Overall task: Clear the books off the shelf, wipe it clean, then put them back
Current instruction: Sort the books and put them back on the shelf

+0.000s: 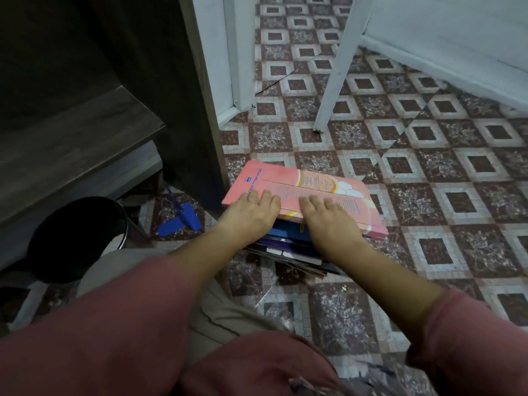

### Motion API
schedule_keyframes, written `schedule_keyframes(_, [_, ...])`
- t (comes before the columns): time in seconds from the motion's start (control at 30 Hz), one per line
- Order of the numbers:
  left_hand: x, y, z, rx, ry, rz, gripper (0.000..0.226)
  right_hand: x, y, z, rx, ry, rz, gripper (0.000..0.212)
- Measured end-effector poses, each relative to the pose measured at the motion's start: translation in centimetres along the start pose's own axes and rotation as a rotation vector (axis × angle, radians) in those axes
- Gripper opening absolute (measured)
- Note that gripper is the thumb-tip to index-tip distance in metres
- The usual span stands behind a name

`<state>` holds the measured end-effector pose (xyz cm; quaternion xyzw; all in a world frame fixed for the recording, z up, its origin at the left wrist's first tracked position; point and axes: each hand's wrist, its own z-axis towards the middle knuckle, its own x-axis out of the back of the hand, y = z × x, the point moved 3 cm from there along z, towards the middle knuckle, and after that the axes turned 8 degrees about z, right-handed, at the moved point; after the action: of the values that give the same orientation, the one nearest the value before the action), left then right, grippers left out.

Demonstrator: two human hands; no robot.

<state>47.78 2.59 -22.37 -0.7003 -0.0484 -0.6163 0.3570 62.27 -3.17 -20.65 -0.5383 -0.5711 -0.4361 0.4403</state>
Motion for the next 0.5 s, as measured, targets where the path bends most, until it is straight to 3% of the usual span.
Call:
schedule_keyframes(0.07, [1.4,-1.7,0.1,0.035,0.086,-0.017,0.023,2.7,-0.3,-0.5,0.015,0.027,-0.008,0.052])
schedule_keyframes(0.2, [5.4,-5.4,0.3,0.183,0.006,-0.114,0.04,8.9,-2.3,-1.5,0.009,0.05,-0.008,0.032])
schedule_keyframes(0.4, [11.8,-10.9,-4.2,0.264,-0.039,-0.337,0.019,17.5,-6.2,-3.8,-0.014,0.071,0.038,0.026])
schedule_keyframes(0.5, [14.9,-13.2,-8.7,0.275,-0.035,-0.281,0.009,19.7,-9.0,-4.7,0.058,0.095,0.081,0.019])
